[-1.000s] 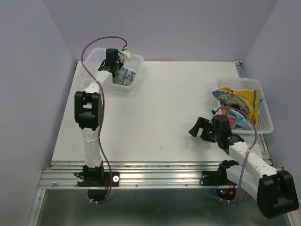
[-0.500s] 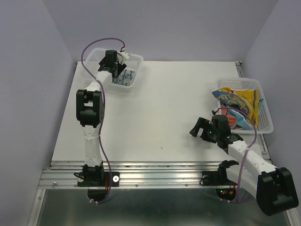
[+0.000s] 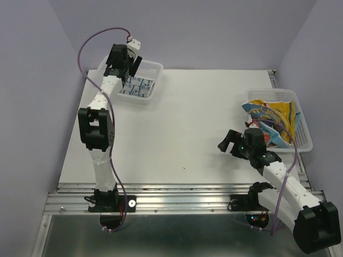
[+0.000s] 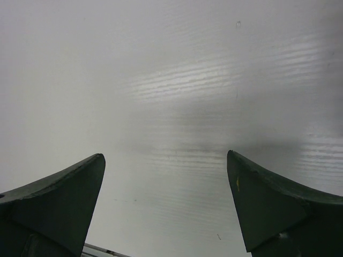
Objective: Fold and stack the towels
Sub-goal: Neatly place the folded towel into the bin, then grab crumpled towel
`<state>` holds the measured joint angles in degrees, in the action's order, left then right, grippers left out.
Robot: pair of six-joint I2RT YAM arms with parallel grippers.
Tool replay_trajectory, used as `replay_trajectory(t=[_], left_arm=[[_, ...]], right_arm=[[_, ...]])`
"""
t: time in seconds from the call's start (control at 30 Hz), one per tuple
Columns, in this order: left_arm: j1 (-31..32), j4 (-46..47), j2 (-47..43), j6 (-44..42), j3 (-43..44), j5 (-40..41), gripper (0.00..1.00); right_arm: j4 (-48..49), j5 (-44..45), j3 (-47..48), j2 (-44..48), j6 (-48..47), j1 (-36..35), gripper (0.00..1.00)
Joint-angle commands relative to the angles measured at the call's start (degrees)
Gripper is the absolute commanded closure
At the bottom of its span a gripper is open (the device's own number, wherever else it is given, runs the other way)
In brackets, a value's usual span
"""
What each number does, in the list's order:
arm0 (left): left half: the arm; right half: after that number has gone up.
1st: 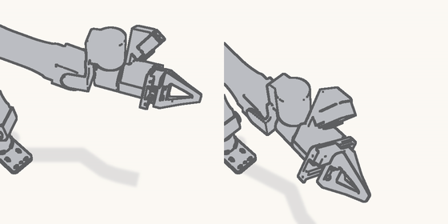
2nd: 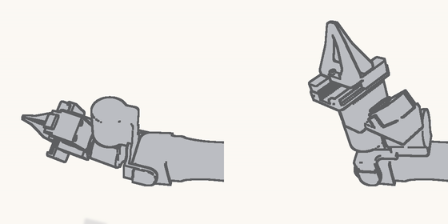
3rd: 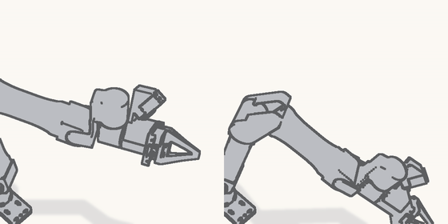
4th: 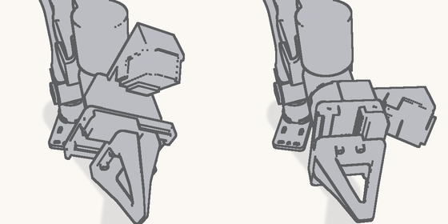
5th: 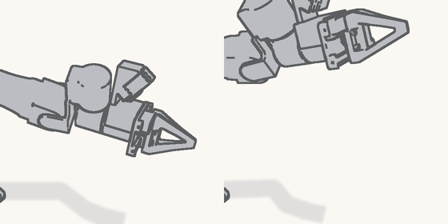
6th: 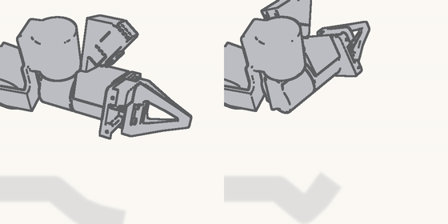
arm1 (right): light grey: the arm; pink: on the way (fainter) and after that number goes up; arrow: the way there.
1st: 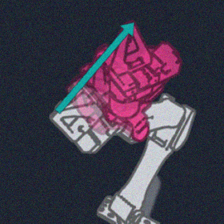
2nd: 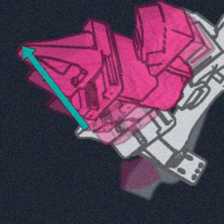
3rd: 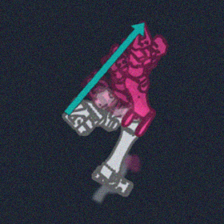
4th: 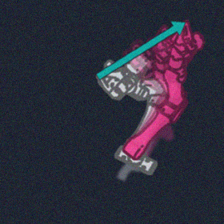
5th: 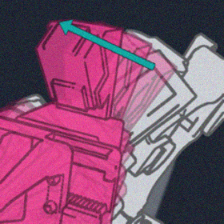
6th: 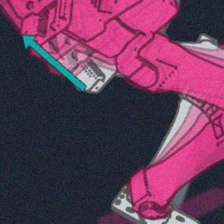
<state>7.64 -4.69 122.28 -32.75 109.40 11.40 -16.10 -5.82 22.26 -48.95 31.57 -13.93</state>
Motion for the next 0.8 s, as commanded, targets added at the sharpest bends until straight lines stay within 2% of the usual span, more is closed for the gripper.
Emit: replay_trajectory(t=[0.0, 0.13, 0.2, 0.23, 0.3, 0.33, 0.4, 0.43, 0.47, 0.57, 0.63, 0.77], left_arm=[[-0.1, 3.1, -16.4, 19.0, 1.3, -9.7, 0.01], [0.6, 7.3, -28.8, 37.4, -7.0, -20.7, 0.01], [2.9, 12.7, -33.3, 42.7, -18.0, -22.1, 0.01], [4.5, 13.9, -37.6, 47.3, -26.0, -20.9, 0.01], [8.2, 17.2, -41.4, 50.1, -34.0, -13.8, 0.01], [13.3, 18.0, -44.3, 50.6, -41.1, -11.9, 0.01], [18.1, 19.0, -46.4, 51.7, -47.3, -5.5, 0.01], [21.2, 19.0, -47.3, 52.6, -50.1, -4.5, 0.01], [22.5, 19.7, -49.0, 55.4, -55.2, -2.9, 0.01], [25.5, 19.5, -52.3, 57.8, -62.8, -2.6, 0.01], [26.7, 19.4, -54.3, 59.6, -65.9, -1.7, 0.01], [28.3, 19.3, -57.9, 60.9, -71.8, -0.7, 0.01]], right_arm=[[-0.5, 4.4, 6.9, 1.1, 2.4, 0.0, 0.00], [-3.1, 5.5, 13.1, -0.5, 4.2, 0.0, 0.00], [-2.5, 7.8, 16.5, -1.2, 4.7, 0.0, 0.00], [-2.6, 8.8, 17.7, -1.6, 4.5, 0.0, 0.00], [-4.0, 14.9, 22.8, -3.4, 3.3, 0.0, 0.00], [-5.7, 17.9, 24.7, -4.3, 3.0, 0.0, 0.00], [-7.2, 27.9, 29.0, -7.5, 2.4, 0.1, 0.00], [-8.1, 31.0, 30.1, -8.9, 1.9, 0.1, 0.00], [-8.9, 37.5, 31.2, -10.4, 2.1, 0.2, 0.00], [-12.3, 46.7, 34.9, -16.0, 2.7, 1.2, 0.00], [-12.6, 47.1, 35.8, -17.7, 2.9, 4.2, 0.00], [-9.8, 42.3, 34.8, -17.0, 3.8, 11.8, 0.00]])
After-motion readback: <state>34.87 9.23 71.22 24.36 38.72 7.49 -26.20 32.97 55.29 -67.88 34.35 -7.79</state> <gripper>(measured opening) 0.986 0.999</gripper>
